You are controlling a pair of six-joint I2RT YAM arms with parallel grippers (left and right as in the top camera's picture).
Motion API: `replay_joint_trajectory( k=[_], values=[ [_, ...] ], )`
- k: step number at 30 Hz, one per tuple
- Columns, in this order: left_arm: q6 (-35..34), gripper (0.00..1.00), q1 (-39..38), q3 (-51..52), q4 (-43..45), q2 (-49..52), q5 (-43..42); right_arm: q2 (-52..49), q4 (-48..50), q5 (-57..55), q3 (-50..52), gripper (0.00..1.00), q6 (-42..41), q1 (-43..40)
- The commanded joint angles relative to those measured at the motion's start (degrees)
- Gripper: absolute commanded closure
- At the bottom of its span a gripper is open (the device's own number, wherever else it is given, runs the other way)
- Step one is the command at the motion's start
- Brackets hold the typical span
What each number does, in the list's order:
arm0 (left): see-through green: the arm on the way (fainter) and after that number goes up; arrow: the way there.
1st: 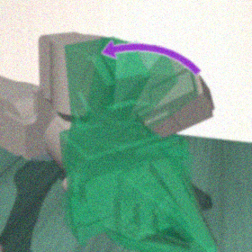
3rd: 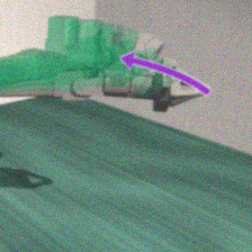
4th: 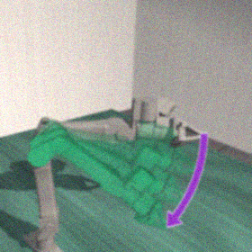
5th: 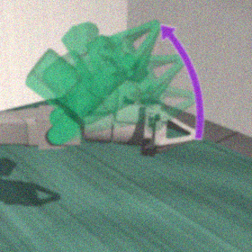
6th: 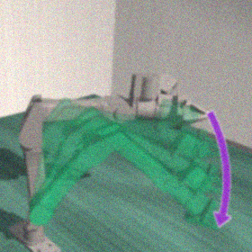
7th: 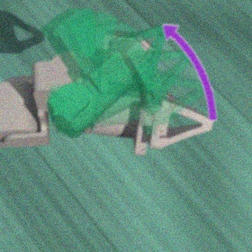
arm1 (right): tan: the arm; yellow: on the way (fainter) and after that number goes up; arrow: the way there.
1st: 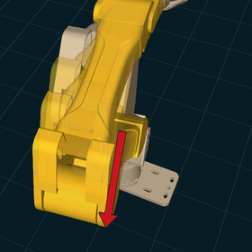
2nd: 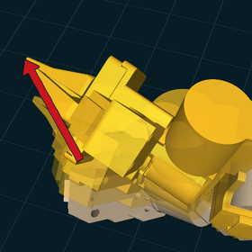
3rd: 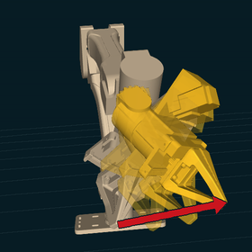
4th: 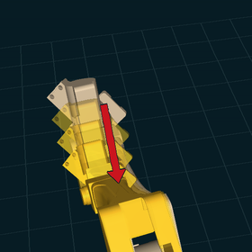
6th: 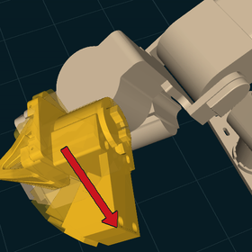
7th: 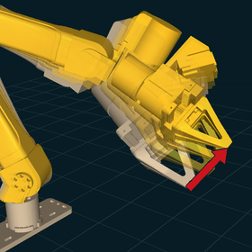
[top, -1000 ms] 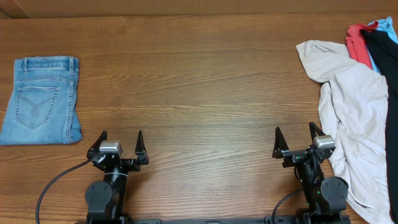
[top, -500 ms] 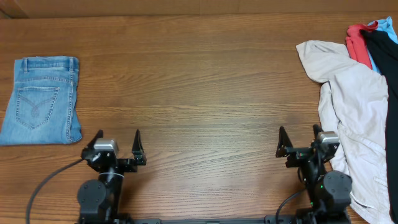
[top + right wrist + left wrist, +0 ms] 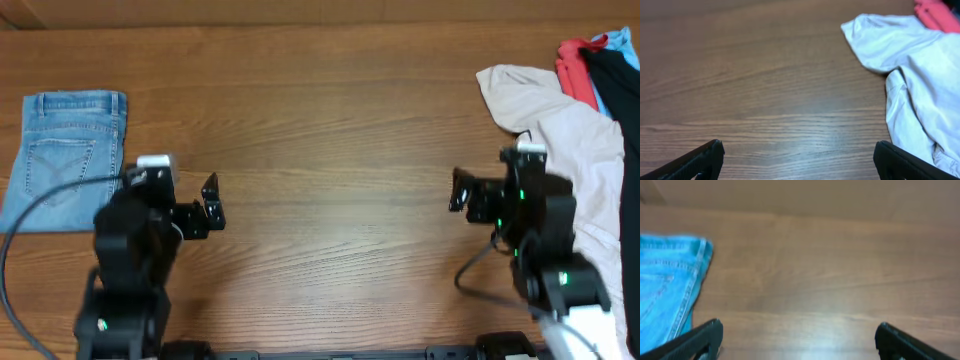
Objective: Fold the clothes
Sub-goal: 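Raise both arms and lower the right gripper onto the beige shorts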
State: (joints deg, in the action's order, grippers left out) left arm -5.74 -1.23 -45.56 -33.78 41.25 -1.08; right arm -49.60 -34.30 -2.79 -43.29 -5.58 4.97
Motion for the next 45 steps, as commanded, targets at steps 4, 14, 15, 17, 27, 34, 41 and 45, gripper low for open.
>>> replay_joint_trajectory(
  k=[4,14,15,17,27,34,41,45],
  values=[
    [0.4,0.00,0.5,-10.8,-9.1,9.1,-0.8,-10.4,-2.6,0.9,-8.5,0.00,-0.4,0.0],
    [0.4,0.00,0.5,-10.8,-9.6,10.9,-3.5,-12.6,-12.8,-9.7,-7.6,0.00,-11.5,-13.0],
    [0.4,0.00,0.5,-10.8,-9.4,10.9,-3.5,-15.0,-13.7,-7.2,-7.5,0.00,-8.8,-15.5],
    [0.4,0.00,0.5,-10.8,-9.5,10.9,-3.5,-18.2,-15.1,-4.7,-7.5,0.00,-7.7,-17.1],
    [0.4,0.00,0.5,-10.8,-9.5,11.7,-3.5,-40.5,-11.0,-7.8,-7.5,0.00,-8.2,-17.6],
    [0.4,0.00,0.5,-10.8,-9.5,13.1,-3.5,-49.0,-6.7,-12.5,-7.5,0.00,-8.9,-17.6],
    [0.4,0.00,0.5,-10.8,-9.5,14.4,-3.5,-51.5,-6.9,-12.8,-7.5,0.68,-11.2,-17.6],
    [0.4,0.00,0.5,-10.8,-9.5,14.5,-3.5,-51.5,-7.1,-12.9,-7.5,0.75,-11.2,-17.6]
  ],
)
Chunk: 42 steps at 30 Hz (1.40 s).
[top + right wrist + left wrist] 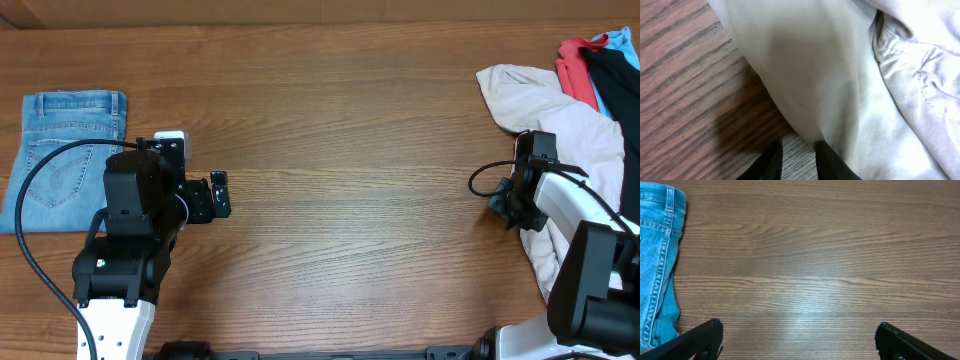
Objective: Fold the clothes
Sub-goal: 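Raise both arms and lower the right gripper onto the beige shorts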
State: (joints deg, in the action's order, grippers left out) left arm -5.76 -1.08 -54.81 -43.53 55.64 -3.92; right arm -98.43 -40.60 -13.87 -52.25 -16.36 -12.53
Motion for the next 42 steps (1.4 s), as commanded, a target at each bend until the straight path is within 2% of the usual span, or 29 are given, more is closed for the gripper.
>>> replay_joint_trajectory(
  k=[1,3,11,19,23,24,26,27,31,39,42],
  values=[
    [0.4,0.00,0.3,-1.6,0.3,0.2,-0.7,-2.6,-0.8,-1.8,1.5,0.75,-0.4,-0.1],
    [0.4,0.00,0.3,-1.6,0.3,0.2,-0.6,-2.6,-0.8,-1.7,1.5,0.95,-1.7,-0.1],
    [0.4,0.00,0.3,-1.6,0.5,0.2,-0.5,-1.7,-1.6,-1.5,0.1,0.96,-1.9,-0.1],
    [0.4,0.00,0.3,-1.6,0.7,0.3,-0.6,10.3,-11.9,5.6,-16.0,0.96,-1.2,1.2],
    [0.4,0.00,0.3,-1.6,0.7,0.3,-0.6,12.4,-11.9,5.5,-17.5,0.96,-0.4,1.4],
    [0.4,0.00,0.3,-1.6,0.7,0.3,-0.6,12.2,-12.4,5.3,-17.3,0.91,-0.4,1.0],
    [0.4,0.00,0.3,-1.6,0.7,0.3,-0.6,11.4,-13.2,4.9,-16.1,0.65,-0.4,0.0],
    [0.4,0.00,0.3,-1.6,0.7,0.3,-0.6,10.8,-13.4,4.9,-15.2,0.57,-0.4,-0.5],
    [0.4,0.00,0.3,-1.6,0.7,0.3,-0.6,8.7,-13.1,4.9,-10.9,0.44,-0.4,-2.6],
    [0.4,0.00,0.3,-1.6,0.7,0.5,-0.6,7.8,-8.7,2.8,-2.6,0.23,0.3,-6.7],
    [0.4,0.00,0.3,-1.6,0.7,0.9,-0.6,7.8,-7.0,2.6,-0.5,0.23,0.2,-7.9]
  ],
)
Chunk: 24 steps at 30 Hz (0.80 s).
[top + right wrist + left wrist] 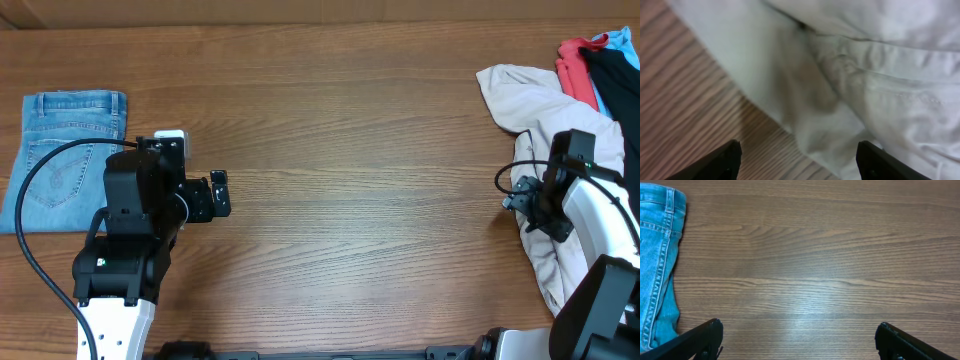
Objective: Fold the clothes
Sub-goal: 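Raise both arms and lower the right gripper onto the beige shorts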
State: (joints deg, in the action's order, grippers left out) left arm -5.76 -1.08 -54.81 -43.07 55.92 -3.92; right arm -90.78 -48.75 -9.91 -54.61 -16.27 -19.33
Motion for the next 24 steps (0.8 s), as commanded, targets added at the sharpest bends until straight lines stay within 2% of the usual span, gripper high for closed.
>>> replay_joint_trajectory(
  k=[1,13,14,16,19,20,21,24],
  values=[
    [0.4,0.00,0.3,-1.6,0.2,0.7,-0.6,0.2,2.0,-1.4,2.6,0.22,0.2,-1.3],
    [0.4,0.00,0.3,-1.6,-0.1,0.7,-0.6,0.1,6.8,-0.3,7.4,0.23,-0.1,-1.3],
    [0.4,0.00,0.3,-1.6,-0.1,0.7,-0.6,0.1,7.0,-0.3,7.7,0.27,-0.1,-1.3],
    [0.4,0.00,0.3,-1.6,-0.1,0.7,-0.6,0.1,7.1,-0.3,7.8,0.43,-0.1,-1.3],
    [0.4,0.00,0.3,-1.6,-0.1,0.7,-0.6,0.1,7.1,0.0,7.8,0.75,-0.1,-1.3],
    [0.4,0.00,0.3,-1.6,-0.2,0.7,-0.6,0.1,7.1,1.3,7.8,0.92,0.0,-1.3],
    [0.4,0.00,0.3,-1.6,-0.3,0.7,-0.6,0.1,7.1,2.9,7.8,0.96,0.0,-1.3],
    [0.4,0.00,0.3,-1.6,-0.4,0.7,-0.6,0.1,6.5,6.7,7.5,0.96,0.2,-1.3]
  ],
)
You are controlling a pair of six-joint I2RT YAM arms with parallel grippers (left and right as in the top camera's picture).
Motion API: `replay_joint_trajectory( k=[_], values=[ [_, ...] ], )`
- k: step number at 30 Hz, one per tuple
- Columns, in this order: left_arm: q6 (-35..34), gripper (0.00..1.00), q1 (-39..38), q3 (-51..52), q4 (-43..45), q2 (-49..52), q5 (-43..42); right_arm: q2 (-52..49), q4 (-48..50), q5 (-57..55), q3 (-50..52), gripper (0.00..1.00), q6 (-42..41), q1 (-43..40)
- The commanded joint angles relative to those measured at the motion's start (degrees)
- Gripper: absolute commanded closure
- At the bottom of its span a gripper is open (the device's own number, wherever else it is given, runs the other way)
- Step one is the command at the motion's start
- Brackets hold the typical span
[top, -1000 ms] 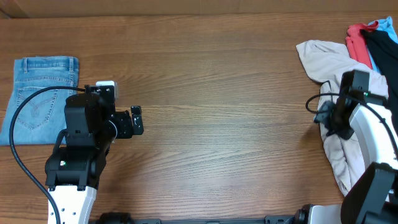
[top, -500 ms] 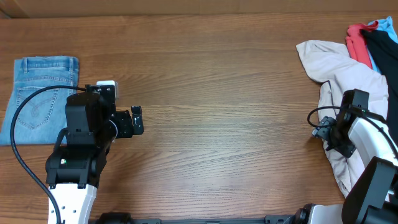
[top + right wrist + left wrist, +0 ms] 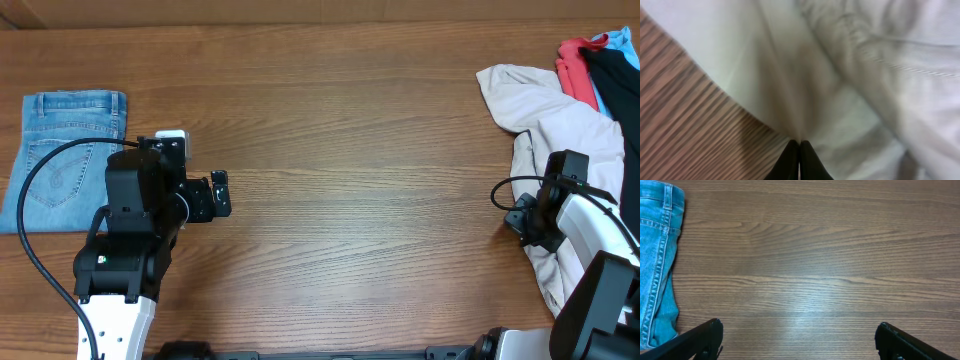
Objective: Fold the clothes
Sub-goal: 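Raise both arms and lower the right gripper onto the beige shorts, then grasp the beige shorts with the right gripper and drag them to table center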
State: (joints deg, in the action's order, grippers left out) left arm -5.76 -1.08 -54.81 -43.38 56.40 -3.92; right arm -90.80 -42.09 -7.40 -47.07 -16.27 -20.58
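Observation:
A crumpled beige garment [image 3: 570,130] lies at the table's right side, its lower part running toward the front edge. My right gripper [image 3: 522,222] is at that garment's left edge. In the right wrist view the right gripper [image 3: 799,150] is shut, with a fold of the pale cloth [image 3: 865,60] pinched at its tips. Folded blue jeans [image 3: 65,150] lie at the far left. My left gripper [image 3: 215,195] hangs open over bare wood to the right of them. The left wrist view shows the jeans' edge [image 3: 657,255] and the left gripper [image 3: 799,340] holding nothing.
A red garment [image 3: 575,65], a light blue one [image 3: 612,42] and a black one [image 3: 615,85] are piled at the back right corner beside the beige cloth. The right arm's cable [image 3: 505,185] loops over the wood by the gripper.
My right gripper, then wide open over the beige garment's edge, is now shut on a fold of it and sits slightly nearer the front. The left arm has not moved.
Both grippers first stood open near the front, facing inward. Then the left one was over the wood beside the jeans, and the right one was at the beige garment's left edge with fingers close together. It then stood open further down that edge, and now grips it.

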Motion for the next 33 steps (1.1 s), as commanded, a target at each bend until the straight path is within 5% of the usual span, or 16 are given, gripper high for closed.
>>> replay_joint_trajectory(
  k=[1,6,13,20,27,31,33],
  values=[
    [0.4,0.00,0.3,-1.6,-0.1,0.2,-0.6,0.1,-1.1,4.6,-0.8,0.96,0.2,-0.1],
    [0.4,0.00,0.3,-1.6,0.1,0.2,-0.6,1.1,-12.6,10.2,-14.8,0.96,3.8,2.7],
    [0.4,0.00,0.3,-1.6,0.9,0.2,-0.6,1.4,-21.5,15.3,-36.3,0.96,4.8,17.9],
    [0.4,0.00,0.3,-1.6,1.8,0.2,-0.6,1.0,-10.5,15.7,-39.6,0.96,3.7,37.2],
    [0.4,0.00,0.3,-1.6,2.0,0.2,-0.6,-2.3,2.5,15.6,-39.6,0.96,1.2,47.1],
    [0.4,0.00,0.3,-1.6,2.1,0.2,-0.6,-5.0,7.5,15.6,-39.6,0.61,1.2,48.5],
    [0.4,0.00,0.3,-1.6,2.1,0.2,-0.6,-5.5,7.9,14.0,-39.6,0.51,1.2,48.2]
  ],
)
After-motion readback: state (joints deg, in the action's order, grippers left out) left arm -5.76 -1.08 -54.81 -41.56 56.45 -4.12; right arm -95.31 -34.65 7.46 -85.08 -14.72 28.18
